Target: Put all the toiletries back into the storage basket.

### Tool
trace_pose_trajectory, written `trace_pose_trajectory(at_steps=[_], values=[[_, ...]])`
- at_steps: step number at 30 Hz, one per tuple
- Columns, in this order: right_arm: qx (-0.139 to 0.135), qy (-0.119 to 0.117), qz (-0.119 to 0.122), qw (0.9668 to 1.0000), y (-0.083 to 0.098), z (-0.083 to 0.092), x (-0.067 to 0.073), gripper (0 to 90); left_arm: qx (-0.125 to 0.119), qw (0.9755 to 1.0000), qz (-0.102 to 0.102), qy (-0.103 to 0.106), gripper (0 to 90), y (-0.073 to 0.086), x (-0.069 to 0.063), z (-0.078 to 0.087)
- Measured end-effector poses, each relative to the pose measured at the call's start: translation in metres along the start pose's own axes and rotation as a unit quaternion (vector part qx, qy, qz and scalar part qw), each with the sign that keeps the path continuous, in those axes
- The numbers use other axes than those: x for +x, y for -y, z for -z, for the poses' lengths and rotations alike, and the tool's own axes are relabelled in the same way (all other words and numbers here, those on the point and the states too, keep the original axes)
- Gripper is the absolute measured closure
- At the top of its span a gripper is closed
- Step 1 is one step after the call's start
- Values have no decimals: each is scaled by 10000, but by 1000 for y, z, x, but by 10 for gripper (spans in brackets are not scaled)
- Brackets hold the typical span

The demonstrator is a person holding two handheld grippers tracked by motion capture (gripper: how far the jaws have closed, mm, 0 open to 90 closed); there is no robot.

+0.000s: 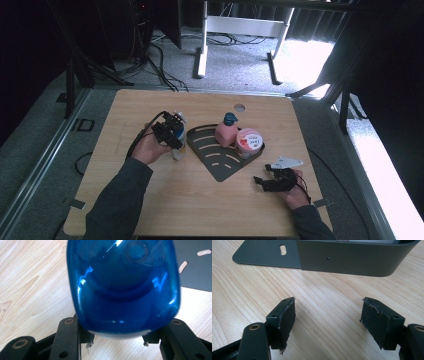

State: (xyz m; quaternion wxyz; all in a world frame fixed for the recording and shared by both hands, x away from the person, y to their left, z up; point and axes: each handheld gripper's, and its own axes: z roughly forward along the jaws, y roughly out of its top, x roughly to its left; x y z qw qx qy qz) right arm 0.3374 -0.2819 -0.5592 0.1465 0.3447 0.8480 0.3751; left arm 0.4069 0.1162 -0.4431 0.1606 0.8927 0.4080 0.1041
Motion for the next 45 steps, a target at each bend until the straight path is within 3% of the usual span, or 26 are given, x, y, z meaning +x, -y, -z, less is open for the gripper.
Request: trace_pose_trajectory(at_steps=[28,45], values=[[0,-6,3,10000,0,0,0,271,394,9991,-66,-103,515,-5,-3,-20],[-4,-10,3,10000,0,0,0,271,357,9994,20,0,536,-4,0,-21]])
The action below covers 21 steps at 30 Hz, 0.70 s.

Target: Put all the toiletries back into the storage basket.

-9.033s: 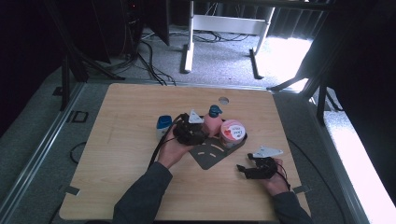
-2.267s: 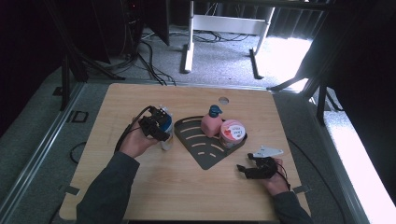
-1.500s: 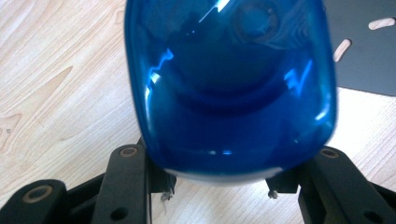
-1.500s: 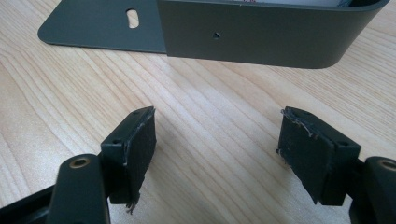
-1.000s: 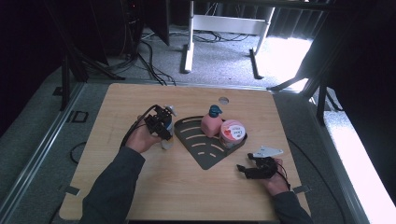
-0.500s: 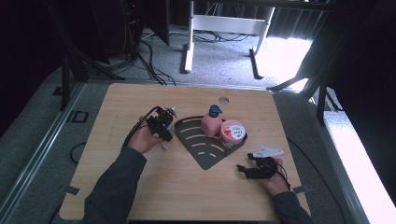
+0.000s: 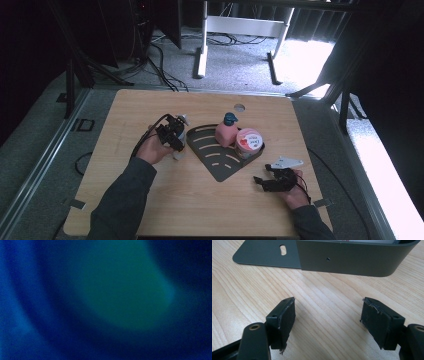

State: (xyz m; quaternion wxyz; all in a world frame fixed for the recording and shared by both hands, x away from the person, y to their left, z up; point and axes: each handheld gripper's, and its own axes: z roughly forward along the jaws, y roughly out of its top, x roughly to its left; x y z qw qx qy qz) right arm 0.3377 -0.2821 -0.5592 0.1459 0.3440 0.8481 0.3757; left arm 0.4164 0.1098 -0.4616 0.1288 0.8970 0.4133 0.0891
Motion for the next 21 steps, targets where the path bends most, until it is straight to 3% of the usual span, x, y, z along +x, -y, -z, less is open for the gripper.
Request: trace_pose_trajectory(at_steps=[12,21], values=[[-6,-8,-7,10000,0,0,0,271,-34,10000,-7,91,551,0,1,1],[-1,-7,1,10000,0,0,0,270,-40,10000,10,-32,557,2,1,2]])
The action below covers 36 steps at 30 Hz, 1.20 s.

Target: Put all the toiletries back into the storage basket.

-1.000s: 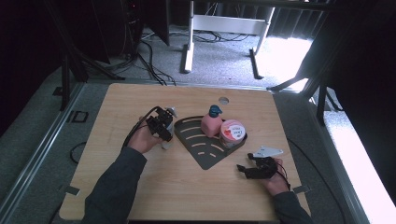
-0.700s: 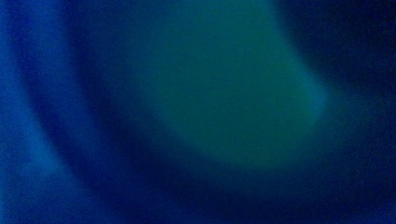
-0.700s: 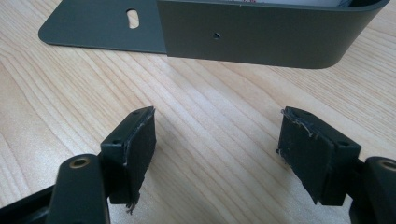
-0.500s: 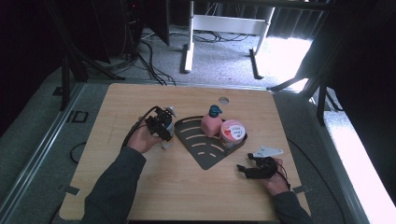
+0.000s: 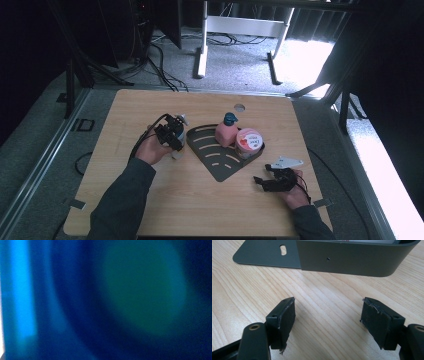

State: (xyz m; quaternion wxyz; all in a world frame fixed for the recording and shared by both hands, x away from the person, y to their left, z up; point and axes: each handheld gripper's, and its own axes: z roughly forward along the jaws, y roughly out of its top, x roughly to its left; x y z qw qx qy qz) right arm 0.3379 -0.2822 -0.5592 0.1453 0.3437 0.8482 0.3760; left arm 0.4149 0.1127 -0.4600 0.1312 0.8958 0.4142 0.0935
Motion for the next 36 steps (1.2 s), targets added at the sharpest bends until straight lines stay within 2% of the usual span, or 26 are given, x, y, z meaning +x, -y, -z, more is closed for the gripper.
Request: trace_pose_trajectory(at_steps=[12,36], values=[[1,1,0,10000,0,0,0,270,-25,10000,-20,40,556,-1,-1,5],[2,0,0,10000,0,0,0,270,-311,9995,42,-71,556,-4,0,25]])
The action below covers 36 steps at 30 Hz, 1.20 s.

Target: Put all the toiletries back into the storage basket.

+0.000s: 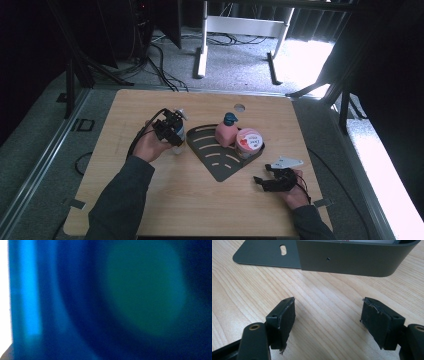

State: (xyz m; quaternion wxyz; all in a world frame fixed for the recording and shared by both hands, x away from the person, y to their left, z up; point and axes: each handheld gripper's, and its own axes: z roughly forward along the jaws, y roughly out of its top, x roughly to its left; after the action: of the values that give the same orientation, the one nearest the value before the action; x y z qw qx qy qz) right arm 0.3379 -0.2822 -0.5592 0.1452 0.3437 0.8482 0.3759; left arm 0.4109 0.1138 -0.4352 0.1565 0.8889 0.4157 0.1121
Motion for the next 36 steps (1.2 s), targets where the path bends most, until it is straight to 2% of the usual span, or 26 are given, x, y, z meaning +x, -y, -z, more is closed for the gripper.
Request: trace_pose_trajectory(at_steps=[21,36], values=[[-8,-2,2,10000,0,0,0,270,-214,9998,-18,-25,556,-10,-1,14],[-10,-8,-5,10000,0,0,0,270,-356,9994,-16,8,556,-21,-8,13]])
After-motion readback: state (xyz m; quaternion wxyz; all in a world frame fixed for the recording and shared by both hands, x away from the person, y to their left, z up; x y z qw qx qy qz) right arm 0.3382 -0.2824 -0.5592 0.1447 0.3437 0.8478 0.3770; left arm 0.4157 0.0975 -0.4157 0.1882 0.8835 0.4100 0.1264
